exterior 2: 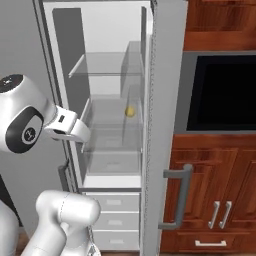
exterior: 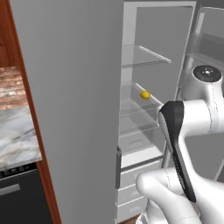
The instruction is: Grab the lemon and onion from the fridge, place them in the blender, close the lid, and turn on the blender to create a marinade.
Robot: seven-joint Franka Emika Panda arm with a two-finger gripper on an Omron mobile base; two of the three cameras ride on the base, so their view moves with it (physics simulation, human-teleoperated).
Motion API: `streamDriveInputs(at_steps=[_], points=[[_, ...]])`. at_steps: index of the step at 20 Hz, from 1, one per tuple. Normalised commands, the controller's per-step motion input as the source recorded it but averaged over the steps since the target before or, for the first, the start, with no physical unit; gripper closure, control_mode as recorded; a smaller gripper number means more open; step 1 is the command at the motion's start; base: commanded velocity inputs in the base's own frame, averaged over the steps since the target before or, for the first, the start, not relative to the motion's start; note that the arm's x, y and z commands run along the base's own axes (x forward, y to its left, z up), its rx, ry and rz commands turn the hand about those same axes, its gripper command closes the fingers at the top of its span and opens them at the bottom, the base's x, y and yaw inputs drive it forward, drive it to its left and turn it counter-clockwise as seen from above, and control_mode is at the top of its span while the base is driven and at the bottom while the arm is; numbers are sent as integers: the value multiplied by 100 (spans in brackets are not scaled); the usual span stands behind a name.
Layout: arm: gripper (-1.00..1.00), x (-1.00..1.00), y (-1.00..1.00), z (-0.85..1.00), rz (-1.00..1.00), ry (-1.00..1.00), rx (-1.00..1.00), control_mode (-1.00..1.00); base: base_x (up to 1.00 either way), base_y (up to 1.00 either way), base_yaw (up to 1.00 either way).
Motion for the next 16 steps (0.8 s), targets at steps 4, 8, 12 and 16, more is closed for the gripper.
streamDriveInputs(at_steps=[4,8,12,16], points=[[-100,0,0,0,0,0,0,100,42,-4,2],[-100,0,0,0,0,0,0,100,42,-6,1],[-100,0,0,0,0,0,0,100,35,-10,1],[-100,0,0,0,0,0,0,100,28,-14,0]])
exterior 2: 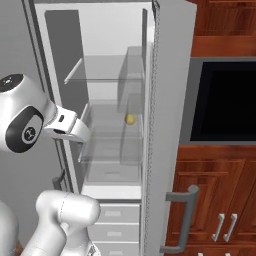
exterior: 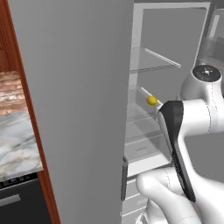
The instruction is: Grab the lemon and onion from the fridge, place them in the blender, close the lid, and turn on the blender to create a marinade.
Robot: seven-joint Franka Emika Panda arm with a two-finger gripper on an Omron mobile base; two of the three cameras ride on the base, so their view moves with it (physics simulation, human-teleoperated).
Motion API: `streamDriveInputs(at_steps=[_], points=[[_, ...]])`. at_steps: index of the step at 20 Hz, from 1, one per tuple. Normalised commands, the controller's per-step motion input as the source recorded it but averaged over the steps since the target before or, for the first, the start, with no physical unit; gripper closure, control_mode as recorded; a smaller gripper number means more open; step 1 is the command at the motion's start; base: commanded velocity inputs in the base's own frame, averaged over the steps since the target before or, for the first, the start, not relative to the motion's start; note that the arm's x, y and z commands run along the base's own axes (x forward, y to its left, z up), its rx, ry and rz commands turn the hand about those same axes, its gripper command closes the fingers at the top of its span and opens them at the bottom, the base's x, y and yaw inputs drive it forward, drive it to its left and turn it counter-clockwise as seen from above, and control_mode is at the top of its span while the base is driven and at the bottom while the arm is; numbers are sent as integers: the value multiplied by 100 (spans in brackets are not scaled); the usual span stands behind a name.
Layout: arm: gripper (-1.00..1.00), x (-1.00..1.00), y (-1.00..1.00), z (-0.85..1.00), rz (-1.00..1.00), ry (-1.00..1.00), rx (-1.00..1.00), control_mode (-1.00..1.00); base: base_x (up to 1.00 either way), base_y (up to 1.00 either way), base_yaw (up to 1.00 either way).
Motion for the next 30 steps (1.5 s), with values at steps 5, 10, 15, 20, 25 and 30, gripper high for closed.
streamDriveInputs(at_steps=[5,10,15,20,25,30], points=[[-100,0,0,0,0,0,0,100,22,-21,0],[-100,0,0,0,0,0,0,100,16,-30,0],[-100,0,0,0,0,0,0,100,11,-40,0],[-100,0,0,0,0,0,0,100,11,-25,0],[-100,3,0,0,0,0,0,-100,14,0,0],[-100,7,0,-30,0,-11,0,-100,0,0,0]])
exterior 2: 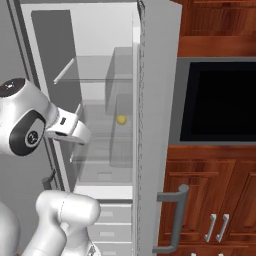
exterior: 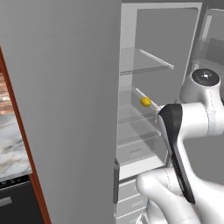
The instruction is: Grab the lemon and onion from the fridge, place them in the blender, close the lid, and turn on the blender to create a marinade.
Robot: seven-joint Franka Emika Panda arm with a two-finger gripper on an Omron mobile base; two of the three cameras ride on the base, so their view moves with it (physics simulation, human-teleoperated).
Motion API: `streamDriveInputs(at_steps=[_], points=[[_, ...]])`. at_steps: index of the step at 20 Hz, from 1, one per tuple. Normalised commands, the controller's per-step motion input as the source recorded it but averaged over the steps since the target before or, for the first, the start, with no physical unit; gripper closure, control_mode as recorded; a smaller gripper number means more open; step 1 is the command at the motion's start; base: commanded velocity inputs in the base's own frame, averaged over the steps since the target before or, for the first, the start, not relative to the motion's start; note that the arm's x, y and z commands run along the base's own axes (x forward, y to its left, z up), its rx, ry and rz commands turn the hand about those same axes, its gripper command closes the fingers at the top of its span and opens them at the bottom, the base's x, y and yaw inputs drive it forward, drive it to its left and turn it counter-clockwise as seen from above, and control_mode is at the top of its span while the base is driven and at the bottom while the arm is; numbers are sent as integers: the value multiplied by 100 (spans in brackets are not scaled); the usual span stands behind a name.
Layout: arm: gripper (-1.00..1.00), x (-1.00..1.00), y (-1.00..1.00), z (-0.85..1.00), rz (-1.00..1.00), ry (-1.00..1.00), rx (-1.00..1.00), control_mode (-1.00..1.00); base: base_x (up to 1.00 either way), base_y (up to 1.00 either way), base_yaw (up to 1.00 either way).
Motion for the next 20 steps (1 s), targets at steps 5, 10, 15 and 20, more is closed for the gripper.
streamDriveInputs(at_steps=[5,10,15,20], points=[[-100,0,0,-59,0,-25,1,-100,0,0,0],[-100,19,0,-47,0,-20,3,-100,0,0,0],[-100,41,0,-23,0,-9,9,-100,0,0,0],[-100,55,0,-15,0,-1,8,-100,0,0,0]])
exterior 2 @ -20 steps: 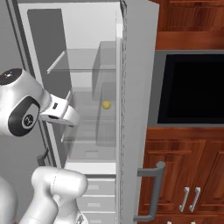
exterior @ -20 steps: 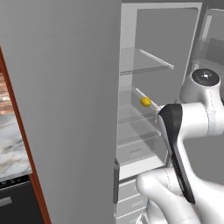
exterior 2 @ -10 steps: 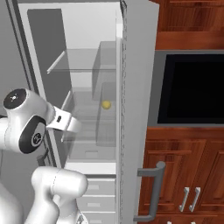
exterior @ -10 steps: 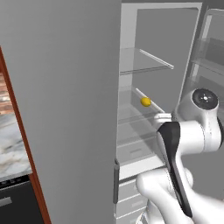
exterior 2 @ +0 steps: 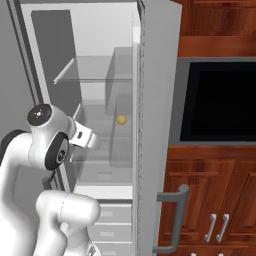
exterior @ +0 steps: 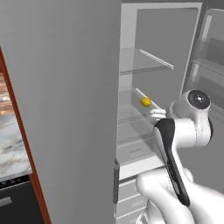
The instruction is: Grab the lemon and onion from the fridge, place them in the blender, close the lid, and turn on the blender to create a marinade.
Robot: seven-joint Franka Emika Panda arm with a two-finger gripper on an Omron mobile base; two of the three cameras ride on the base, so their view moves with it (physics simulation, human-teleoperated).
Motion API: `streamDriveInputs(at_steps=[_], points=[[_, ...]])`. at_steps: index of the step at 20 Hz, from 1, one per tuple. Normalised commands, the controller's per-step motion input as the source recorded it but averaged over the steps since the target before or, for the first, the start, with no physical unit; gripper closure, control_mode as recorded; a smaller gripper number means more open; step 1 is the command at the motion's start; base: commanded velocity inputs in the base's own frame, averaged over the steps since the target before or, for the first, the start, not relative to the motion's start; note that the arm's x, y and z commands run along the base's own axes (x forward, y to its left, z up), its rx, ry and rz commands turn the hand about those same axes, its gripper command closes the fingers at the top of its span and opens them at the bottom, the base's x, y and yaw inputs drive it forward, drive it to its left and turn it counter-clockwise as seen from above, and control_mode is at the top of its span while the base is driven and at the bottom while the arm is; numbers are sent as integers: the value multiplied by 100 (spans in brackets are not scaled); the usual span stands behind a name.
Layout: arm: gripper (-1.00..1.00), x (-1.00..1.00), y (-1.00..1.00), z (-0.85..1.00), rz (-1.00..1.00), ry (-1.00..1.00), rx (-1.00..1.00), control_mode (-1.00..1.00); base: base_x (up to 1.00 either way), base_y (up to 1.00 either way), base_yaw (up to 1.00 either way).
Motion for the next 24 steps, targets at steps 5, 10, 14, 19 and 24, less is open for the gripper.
streamDriveInputs(at_steps=[5,10,14,19,24], points=[[-100,55,0,-16,0,0,6,-100,0,0,0],[-100,47,0,-9,0,0,0,-100,0,0,0],[-100,33,0,0,0,0,0,-100,0,0,0],[-100,28,-1,0,0,0,0,-100,0,0,0],[-100,27,-1,-1,0,0,0,-100,0,0,0]])
